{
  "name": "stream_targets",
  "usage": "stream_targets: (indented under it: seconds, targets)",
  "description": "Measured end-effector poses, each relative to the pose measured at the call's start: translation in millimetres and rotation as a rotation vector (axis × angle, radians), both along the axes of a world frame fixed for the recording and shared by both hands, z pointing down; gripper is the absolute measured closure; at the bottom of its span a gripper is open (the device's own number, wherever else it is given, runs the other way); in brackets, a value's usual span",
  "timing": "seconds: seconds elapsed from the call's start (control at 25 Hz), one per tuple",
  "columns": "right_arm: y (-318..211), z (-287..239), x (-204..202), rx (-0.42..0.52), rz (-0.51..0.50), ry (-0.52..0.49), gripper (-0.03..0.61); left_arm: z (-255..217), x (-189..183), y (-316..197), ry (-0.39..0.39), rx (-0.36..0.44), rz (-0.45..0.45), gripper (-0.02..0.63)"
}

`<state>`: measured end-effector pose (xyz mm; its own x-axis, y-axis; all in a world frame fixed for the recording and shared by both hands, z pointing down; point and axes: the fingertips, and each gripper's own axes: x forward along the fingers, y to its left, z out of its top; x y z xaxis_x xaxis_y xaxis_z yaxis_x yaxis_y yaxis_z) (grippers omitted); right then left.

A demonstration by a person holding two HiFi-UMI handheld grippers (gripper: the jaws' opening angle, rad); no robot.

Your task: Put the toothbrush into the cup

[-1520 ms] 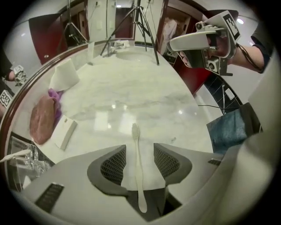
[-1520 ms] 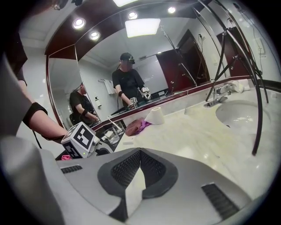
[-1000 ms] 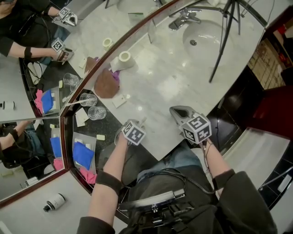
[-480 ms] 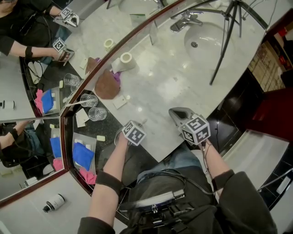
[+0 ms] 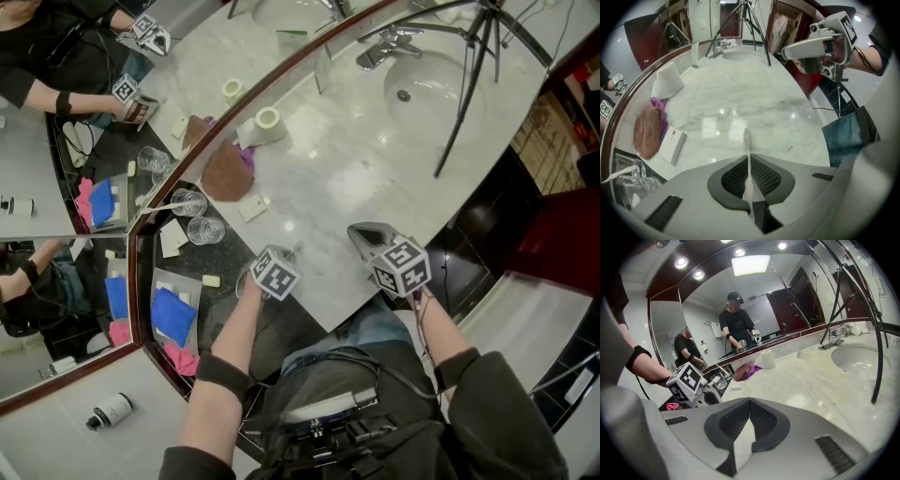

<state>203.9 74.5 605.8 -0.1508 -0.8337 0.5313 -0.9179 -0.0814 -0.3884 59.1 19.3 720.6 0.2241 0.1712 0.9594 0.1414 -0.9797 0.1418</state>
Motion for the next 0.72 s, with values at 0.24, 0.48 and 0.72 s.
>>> stream_targets:
  seconds: [0.24, 0.48, 0.72]
  targets:
    - [-7, -5, -14, 0.002, -0.038, 0.015, 0.558, -30, 2, -10, 0.084, 0.035, -0.036, 0.595]
    - [-23, -19, -38, 0.017, -0.098, 0.034, 0.558, -85, 3, -25, 0.246, 0.088, -0.113, 0.595]
    - [-38, -31, -66, 0.032, -0.168, 0.061, 0.558, -143, -14, -43, 0.464, 0.118, -0.278, 0.595]
